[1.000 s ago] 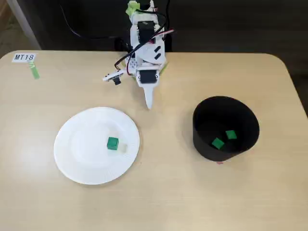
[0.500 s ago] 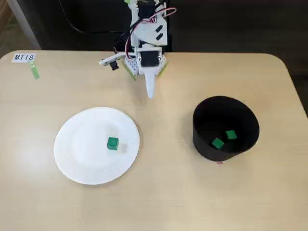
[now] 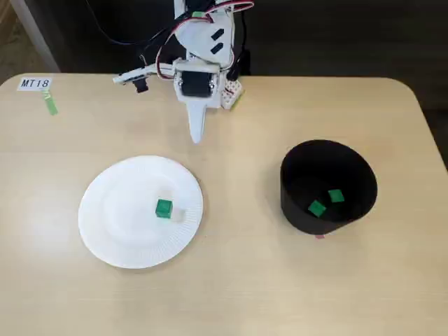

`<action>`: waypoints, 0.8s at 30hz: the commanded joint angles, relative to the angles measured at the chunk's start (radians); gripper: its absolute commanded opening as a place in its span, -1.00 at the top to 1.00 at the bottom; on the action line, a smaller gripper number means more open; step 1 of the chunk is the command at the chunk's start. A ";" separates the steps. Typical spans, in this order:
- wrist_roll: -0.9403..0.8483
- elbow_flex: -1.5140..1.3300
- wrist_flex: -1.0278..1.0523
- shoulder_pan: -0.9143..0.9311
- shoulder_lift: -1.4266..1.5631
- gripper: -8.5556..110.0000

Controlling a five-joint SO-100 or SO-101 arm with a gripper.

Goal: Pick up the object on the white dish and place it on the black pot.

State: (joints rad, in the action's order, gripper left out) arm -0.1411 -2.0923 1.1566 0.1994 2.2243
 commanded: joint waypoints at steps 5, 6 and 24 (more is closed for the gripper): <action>-0.120 0.052 -0.063 0.091 -0.141 0.86; -0.123 0.052 -0.072 0.092 -0.166 0.86; -0.184 0.377 -0.092 0.081 -0.698 0.86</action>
State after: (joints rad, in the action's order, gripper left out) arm -0.3175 -1.8224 1.0262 0.2792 1.5539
